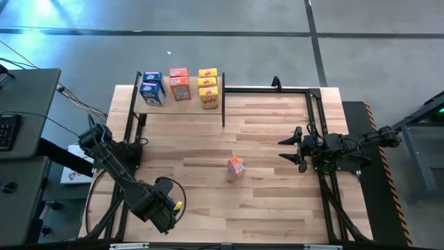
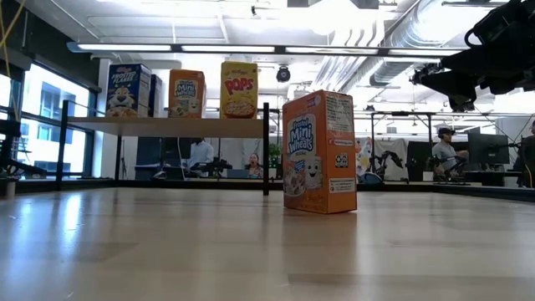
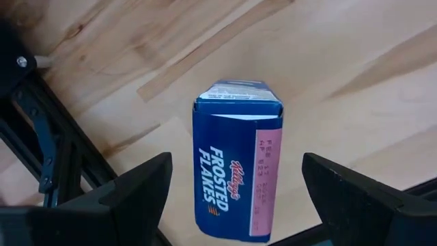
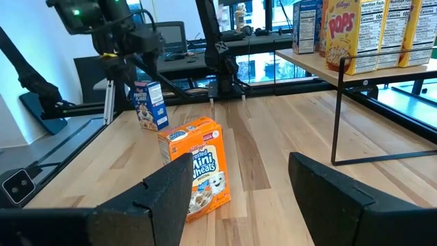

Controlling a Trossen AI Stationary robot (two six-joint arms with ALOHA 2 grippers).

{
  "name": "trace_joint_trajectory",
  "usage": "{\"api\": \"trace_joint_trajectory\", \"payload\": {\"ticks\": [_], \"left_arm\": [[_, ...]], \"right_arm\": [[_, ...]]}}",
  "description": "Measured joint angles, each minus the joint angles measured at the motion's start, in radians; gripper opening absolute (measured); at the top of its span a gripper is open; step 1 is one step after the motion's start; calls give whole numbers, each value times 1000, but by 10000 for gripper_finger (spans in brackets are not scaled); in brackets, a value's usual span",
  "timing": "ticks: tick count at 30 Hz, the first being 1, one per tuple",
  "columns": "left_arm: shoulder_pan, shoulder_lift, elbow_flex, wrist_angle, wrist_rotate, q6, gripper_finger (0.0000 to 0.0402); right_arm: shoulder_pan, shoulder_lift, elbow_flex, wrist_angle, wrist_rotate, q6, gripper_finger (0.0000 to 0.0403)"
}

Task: Stack cereal on shelf
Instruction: Put the blue cereal box on the shelf aligned with the other blue cereal boxes

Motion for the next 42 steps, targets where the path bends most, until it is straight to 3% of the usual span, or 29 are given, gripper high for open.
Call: {"api": "trace_joint_trajectory", "payload": {"ticks": [12,31,42], "left_arm": [[-3,51,0,14,4,29,302],[-3,52,0,17,19,47,177],[2,51,0,19,19,126,139]], "right_arm": [[0,0,0,0,0,0,234],[0,0,0,0,0,0,234],[0,0,0,0,0,0,234]]}}
